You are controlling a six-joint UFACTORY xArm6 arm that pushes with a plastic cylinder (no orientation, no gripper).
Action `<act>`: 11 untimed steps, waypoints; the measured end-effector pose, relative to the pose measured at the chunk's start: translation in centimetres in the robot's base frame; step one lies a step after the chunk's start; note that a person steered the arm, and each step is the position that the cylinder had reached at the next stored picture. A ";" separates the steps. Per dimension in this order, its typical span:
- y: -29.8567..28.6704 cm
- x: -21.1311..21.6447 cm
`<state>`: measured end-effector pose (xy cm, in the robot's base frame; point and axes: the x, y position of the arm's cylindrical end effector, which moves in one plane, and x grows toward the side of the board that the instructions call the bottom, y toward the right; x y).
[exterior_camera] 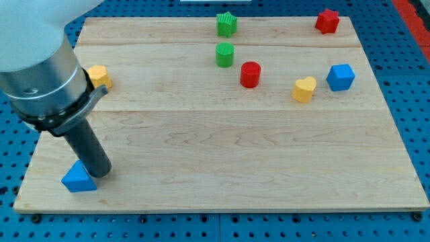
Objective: Nudge the blue traingle to the left and slightly down
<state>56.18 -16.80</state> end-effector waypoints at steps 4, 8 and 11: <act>-3.4 3.0; -1.3 -0.1; -3.8 -0.7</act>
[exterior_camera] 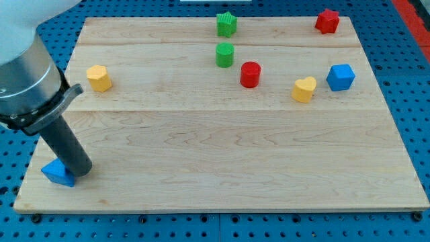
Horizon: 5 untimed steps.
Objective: Nudge the blue traingle to the left and slightly down
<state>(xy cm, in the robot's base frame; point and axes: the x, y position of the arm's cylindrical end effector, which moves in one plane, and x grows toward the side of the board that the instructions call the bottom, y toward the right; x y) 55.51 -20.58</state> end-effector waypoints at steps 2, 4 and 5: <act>-0.4 -1.5; -1.9 -1.5; -2.0 -1.5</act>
